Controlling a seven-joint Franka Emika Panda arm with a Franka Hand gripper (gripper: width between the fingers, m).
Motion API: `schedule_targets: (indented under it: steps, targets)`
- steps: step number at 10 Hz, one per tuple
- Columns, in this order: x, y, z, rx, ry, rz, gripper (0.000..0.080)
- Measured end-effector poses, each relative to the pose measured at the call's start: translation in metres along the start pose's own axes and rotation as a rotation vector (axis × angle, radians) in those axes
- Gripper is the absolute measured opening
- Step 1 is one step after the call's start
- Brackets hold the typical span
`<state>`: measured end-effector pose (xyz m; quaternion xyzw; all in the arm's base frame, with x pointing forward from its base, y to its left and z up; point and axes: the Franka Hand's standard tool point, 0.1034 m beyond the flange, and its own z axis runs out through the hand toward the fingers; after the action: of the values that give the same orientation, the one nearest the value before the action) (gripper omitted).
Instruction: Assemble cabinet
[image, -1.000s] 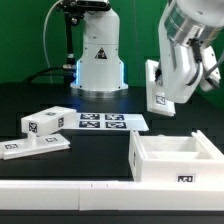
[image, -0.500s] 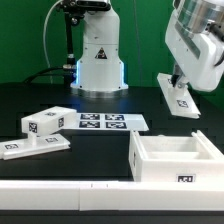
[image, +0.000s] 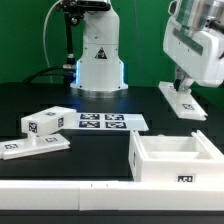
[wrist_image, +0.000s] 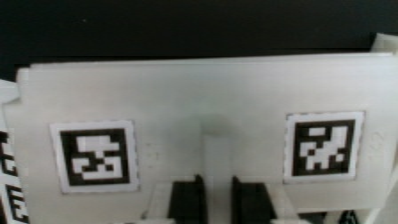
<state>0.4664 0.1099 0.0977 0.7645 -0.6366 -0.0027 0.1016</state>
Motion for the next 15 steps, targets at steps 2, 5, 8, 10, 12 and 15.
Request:
schedule_targets:
  steps: [2, 5, 8, 10, 12, 15]
  targets:
    - [0.001, -0.009, 0.0, 0.032, 0.001, -0.03, 0.0059]
    - [0.004, 0.0, 0.014, 0.103, -0.045, 0.14, 0.0059]
    - [0.01, 0.01, 0.022, 0.101, -0.068, 0.17, 0.0059]
    - [0.007, 0.01, 0.023, 0.1, -0.074, 0.157, 0.0059]
    - [-0.005, 0.009, 0.022, 0.105, -0.079, 0.25, 0.0059]
    - [-0.001, 0.004, 0.019, 0.11, -0.083, 0.184, 0.0061]
